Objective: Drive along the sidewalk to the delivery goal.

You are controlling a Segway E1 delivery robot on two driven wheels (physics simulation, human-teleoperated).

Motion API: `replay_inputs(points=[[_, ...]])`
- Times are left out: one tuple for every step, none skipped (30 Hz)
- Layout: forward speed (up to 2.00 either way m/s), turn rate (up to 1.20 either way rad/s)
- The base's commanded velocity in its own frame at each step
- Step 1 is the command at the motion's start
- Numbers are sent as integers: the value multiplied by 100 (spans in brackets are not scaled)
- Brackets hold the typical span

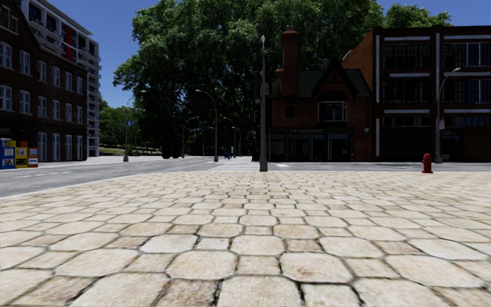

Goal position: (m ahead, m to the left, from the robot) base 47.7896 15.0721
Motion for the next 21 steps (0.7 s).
replay_inputs(points=[[200,0],[200,0],[200,0],[200,0],[200,0],[200,0],[200,0],[200,0],[200,0],[200,0],[200,0],[200,0],[200,0],[200,0],[200,0],[200,0],[200,0],[200,0],[200,0],[200,0],[200,0]])
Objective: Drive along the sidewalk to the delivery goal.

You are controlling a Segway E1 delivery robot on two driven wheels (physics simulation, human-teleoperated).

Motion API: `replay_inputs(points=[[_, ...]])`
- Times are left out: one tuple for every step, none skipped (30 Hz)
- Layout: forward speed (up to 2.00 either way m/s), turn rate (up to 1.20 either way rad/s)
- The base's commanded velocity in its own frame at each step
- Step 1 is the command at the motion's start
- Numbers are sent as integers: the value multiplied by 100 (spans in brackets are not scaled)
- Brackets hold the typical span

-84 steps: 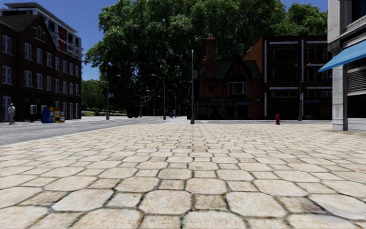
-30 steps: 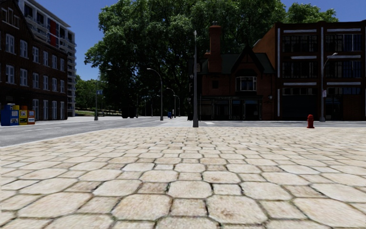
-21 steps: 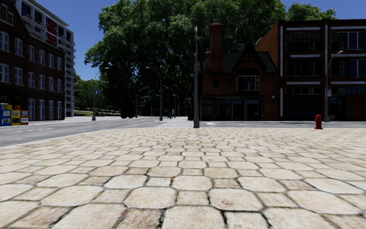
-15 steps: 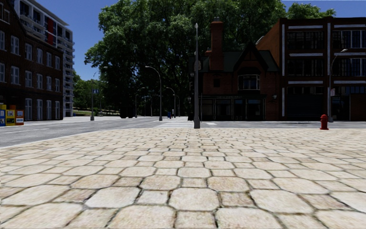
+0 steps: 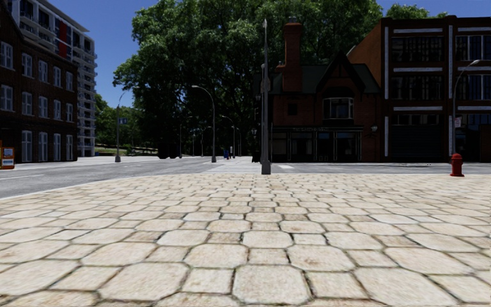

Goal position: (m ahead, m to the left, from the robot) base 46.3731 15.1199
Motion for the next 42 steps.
replay_inputs(points=[[200,0],[200,0],[200,0],[200,0],[200,0],[200,0],[200,0],[200,0],[200,0],[200,0],[200,0],[200,0],[200,0],[200,0],[200,0],[200,0],[200,0],[200,5],[200,5],[200,6],[200,7],[200,8],[200,9],[200,9],[200,9],[200,9],[200,10],[200,10],[200,10],[200,10],[200,10],[200,10],[200,10],[200,10],[200,7],[200,0],[200,0],[200,0],[200,0],[200,0],[200,0],[200,0]])
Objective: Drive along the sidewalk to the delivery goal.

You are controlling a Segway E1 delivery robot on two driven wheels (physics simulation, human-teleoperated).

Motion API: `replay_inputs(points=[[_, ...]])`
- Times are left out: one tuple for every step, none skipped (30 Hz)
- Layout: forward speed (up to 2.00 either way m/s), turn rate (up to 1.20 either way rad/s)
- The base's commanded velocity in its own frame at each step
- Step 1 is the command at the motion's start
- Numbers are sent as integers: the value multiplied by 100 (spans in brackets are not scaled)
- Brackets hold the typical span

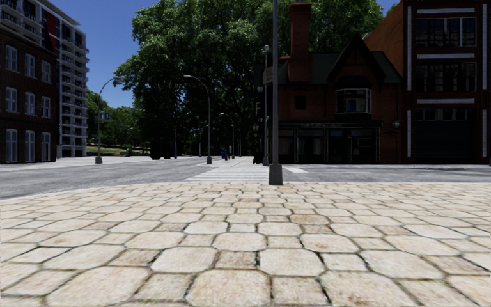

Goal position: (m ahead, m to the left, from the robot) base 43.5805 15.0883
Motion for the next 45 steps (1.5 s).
replay_inputs(points=[[200,0],[200,0],[200,0],[200,0],[200,0],[200,0],[200,0],[200,5],[200,9],[200,9],[200,12],[200,12],[200,13],[200,13],[200,12],[200,12],[200,6],[200,1],[200,0],[200,0],[200,0],[200,0],[200,0],[200,0],[200,0],[200,0],[200,0],[200,0],[200,0],[200,0],[200,0],[200,0],[200,0],[200,0],[200,0],[200,0],[200,0],[200,0],[200,0],[200,0],[200,0],[200,0],[200,0],[200,0],[200,0]])
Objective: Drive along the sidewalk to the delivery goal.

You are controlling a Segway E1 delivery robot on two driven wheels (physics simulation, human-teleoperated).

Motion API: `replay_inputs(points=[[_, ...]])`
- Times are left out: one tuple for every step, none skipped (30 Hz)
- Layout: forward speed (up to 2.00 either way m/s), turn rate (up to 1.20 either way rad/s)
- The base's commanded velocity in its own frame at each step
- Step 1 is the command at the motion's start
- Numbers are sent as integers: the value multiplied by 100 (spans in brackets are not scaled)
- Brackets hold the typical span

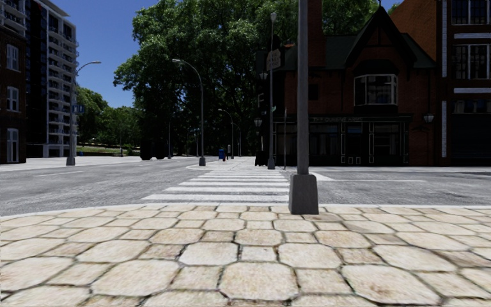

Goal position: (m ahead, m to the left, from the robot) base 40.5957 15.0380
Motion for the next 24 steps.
replay_inputs(points=[[200,0],[200,0],[200,0],[200,0],[200,0],[200,0],[200,0],[200,0],[200,0],[200,0],[200,0],[200,0],[200,0],[200,0],[200,0],[200,0],[200,0],[200,0],[200,0],[200,0],[200,0],[200,0],[200,0],[200,0]])
